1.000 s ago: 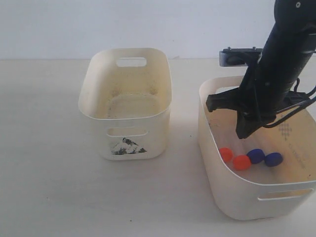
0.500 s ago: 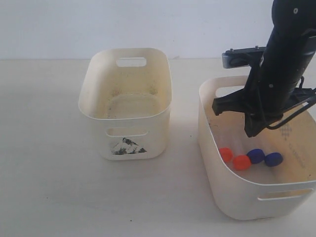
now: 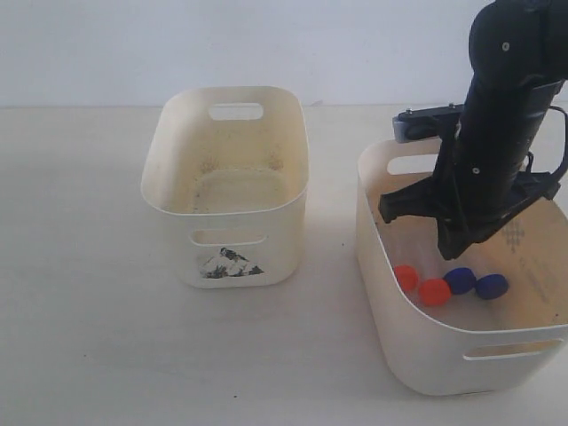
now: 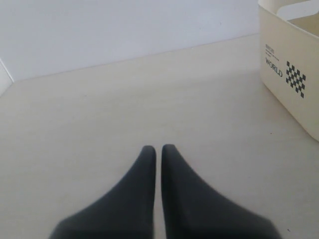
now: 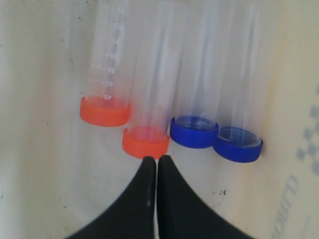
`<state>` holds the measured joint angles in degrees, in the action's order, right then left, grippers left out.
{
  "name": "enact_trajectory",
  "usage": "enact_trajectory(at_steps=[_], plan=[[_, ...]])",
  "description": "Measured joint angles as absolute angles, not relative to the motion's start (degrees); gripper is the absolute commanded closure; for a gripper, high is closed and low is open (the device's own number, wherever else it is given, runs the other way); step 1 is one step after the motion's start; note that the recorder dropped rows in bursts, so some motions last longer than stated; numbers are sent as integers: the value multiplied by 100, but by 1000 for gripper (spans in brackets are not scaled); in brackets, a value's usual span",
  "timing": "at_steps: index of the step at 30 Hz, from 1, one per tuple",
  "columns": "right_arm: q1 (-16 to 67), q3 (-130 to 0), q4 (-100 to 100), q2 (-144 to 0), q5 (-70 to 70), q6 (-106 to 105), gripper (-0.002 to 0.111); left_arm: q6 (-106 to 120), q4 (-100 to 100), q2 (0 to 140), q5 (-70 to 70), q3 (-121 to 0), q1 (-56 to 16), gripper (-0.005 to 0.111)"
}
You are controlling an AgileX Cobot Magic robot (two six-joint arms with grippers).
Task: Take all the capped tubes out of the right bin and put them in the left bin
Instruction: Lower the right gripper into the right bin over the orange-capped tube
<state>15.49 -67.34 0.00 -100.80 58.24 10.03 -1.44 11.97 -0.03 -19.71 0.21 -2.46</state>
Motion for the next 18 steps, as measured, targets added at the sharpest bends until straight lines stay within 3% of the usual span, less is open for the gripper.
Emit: enact_trajectory(at_steps=[18], plan=[[1549,-6183,62,-10080,5227,1005,109,-144,1197,-3,-1971,21,-246,102]])
